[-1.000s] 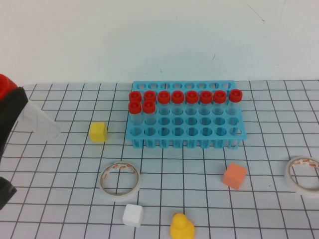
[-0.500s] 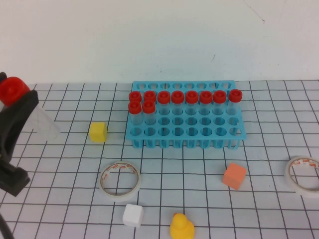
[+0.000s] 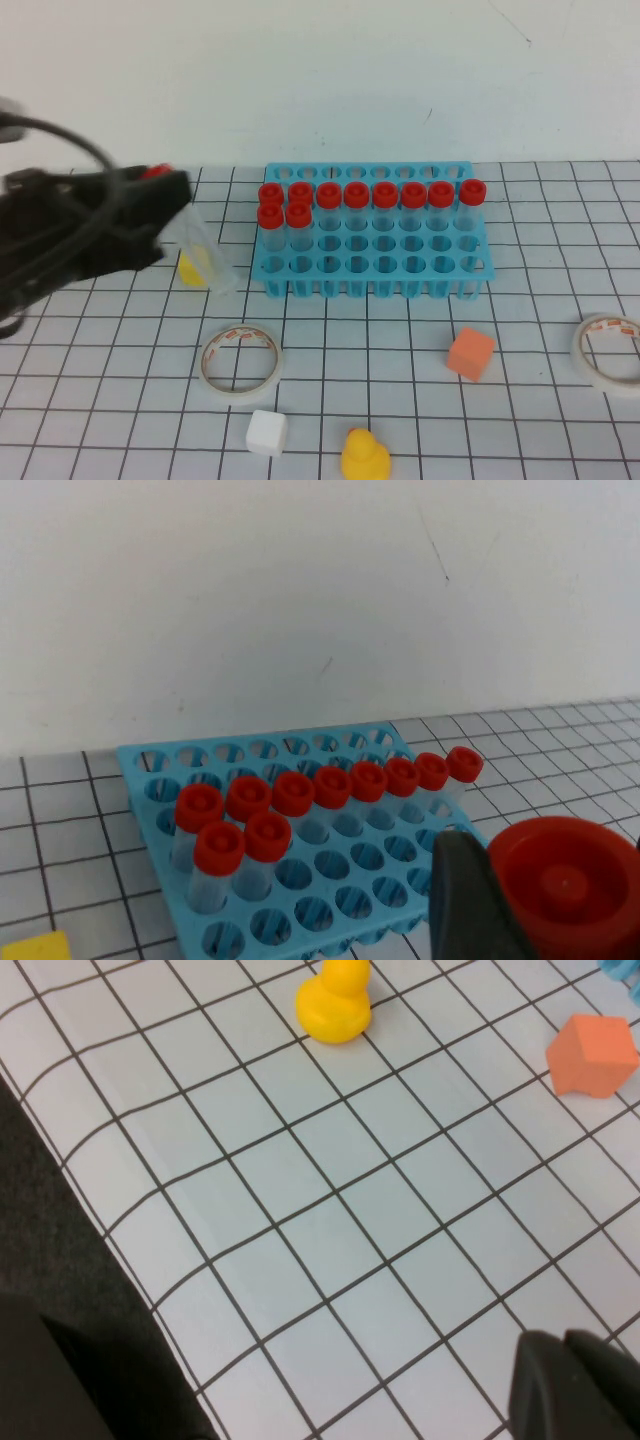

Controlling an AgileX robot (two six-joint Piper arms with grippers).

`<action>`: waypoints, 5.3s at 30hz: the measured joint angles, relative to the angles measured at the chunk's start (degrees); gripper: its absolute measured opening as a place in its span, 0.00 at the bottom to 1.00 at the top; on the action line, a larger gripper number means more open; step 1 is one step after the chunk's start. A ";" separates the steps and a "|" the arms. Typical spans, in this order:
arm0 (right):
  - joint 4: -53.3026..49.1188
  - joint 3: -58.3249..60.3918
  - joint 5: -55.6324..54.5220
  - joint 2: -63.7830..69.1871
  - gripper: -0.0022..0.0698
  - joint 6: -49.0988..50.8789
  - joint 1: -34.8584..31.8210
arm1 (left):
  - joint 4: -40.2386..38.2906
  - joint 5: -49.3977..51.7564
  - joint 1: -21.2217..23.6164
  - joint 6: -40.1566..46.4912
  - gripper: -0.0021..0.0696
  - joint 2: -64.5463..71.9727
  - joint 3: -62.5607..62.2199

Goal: Place the test tubes

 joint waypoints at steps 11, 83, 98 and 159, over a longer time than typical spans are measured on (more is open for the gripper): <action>0.12 0.00 0.00 0.00 0.03 0.00 0.00 | 28.88 -4.50 -9.43 -22.94 0.42 16.88 -13.45; 0.39 0.00 0.00 0.00 0.03 0.04 0.00 | 77.06 -59.09 -20.72 -68.68 0.42 53.31 -23.41; 0.39 0.00 0.00 0.00 0.03 0.04 0.00 | 75.71 -60.03 -22.45 -66.00 0.42 54.31 -23.66; 0.48 0.00 0.00 0.00 0.03 0.04 0.00 | 77.13 -43.64 -20.73 -35.64 0.03 -15.48 -4.62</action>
